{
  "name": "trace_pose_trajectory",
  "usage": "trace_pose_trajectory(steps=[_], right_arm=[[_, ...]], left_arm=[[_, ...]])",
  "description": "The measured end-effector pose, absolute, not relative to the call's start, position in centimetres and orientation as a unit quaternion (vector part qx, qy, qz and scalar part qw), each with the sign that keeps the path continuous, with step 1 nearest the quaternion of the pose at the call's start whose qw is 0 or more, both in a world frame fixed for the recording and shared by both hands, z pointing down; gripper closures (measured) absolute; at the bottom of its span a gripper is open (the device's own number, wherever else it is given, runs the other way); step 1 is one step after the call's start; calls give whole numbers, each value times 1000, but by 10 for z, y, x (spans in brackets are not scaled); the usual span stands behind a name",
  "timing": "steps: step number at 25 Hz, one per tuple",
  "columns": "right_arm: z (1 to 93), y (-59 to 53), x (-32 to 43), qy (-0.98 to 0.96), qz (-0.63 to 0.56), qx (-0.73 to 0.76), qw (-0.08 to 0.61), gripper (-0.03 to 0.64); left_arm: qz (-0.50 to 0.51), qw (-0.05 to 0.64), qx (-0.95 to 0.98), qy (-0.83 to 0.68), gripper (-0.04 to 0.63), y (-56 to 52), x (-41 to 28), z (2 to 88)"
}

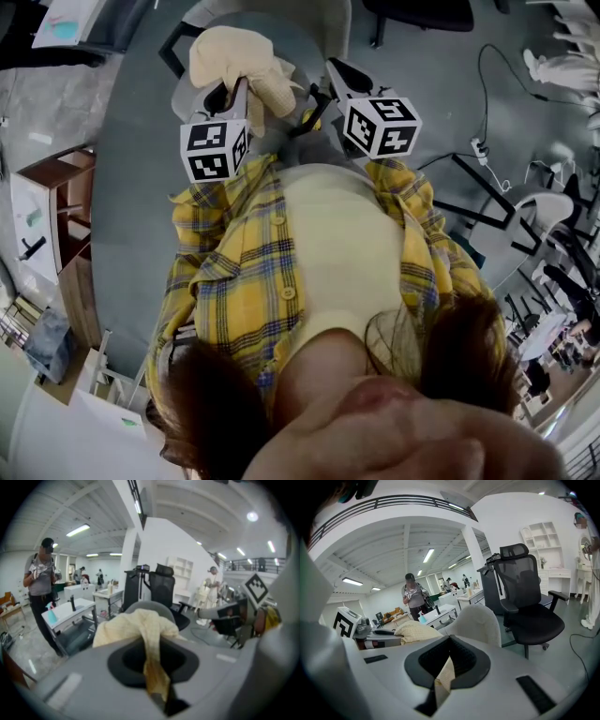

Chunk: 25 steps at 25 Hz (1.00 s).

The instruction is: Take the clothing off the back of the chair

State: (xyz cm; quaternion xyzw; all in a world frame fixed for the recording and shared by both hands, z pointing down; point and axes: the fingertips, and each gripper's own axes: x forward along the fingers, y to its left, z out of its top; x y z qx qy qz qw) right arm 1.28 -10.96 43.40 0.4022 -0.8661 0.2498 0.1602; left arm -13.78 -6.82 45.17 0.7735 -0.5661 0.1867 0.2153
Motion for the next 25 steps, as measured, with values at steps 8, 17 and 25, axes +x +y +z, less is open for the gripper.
trace_pose_trajectory(steps=[8, 17, 25], right_arm=[[434, -107, 11, -868, 248, 399, 162, 603], [435, -107, 17, -865, 248, 403, 166, 603], [434, -106, 23, -863, 248, 407, 165, 603]], left_arm=[[185, 216, 775, -564, 545, -65, -136, 451], [184, 216, 779, -560, 545, -65, -130, 451], [180, 209, 786, -553, 545, -66, -123, 447]])
